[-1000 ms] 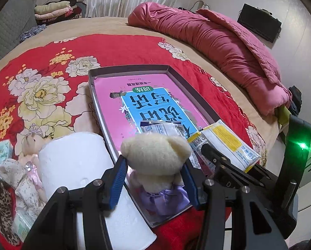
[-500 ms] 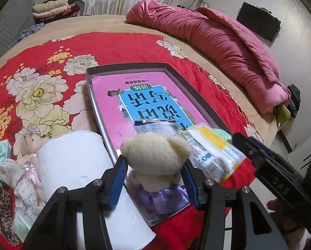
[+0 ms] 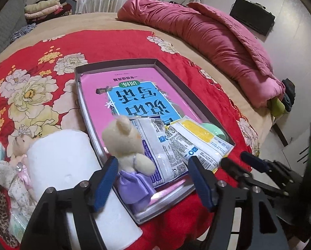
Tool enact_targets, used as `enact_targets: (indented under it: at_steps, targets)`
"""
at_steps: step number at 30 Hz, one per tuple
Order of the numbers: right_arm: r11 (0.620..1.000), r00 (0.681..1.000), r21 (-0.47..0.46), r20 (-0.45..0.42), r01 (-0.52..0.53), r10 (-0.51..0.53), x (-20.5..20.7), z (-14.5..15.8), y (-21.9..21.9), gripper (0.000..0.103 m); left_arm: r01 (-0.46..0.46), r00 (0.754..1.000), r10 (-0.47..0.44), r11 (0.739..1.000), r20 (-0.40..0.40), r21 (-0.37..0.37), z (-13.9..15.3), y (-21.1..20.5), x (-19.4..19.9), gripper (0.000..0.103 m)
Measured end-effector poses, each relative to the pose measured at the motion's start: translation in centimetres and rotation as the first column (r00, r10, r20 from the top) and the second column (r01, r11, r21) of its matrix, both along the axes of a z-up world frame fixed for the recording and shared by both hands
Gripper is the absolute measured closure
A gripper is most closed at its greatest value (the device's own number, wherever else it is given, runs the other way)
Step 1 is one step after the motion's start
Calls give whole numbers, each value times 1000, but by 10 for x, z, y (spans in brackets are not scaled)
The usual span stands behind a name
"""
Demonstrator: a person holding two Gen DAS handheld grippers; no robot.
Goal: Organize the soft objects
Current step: 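Open the right tool over the tray while the left tool lowers the teddy bear onto it, then release the teddy bear with the left tool and move both tools back to the pile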
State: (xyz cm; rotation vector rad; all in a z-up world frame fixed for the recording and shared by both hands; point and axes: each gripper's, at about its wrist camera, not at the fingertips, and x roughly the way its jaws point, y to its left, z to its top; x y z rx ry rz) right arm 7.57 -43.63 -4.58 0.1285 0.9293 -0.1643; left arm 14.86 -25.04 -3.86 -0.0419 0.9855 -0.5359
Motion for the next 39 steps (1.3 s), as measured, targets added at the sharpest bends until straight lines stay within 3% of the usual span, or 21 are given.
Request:
enact_targets:
  at_steps: [7, 16, 39]
  targets:
    - [1000, 1000, 11, -14, 16, -16, 5, -14, 2, 44, 9, 1000, -9, 1000, 4, -5, 1, 3, -3, 34]
    - [998, 999, -46, -30, 32, -34, 19, -30, 4, 40, 17, 1000, -17, 1000, -2, -12, 2, 3, -6, 34]
    - [994, 995, -54, 28, 98, -96, 21, -42, -4, 30, 37, 999, -36, 998, 7, -60, 22, 16, -34, 34]
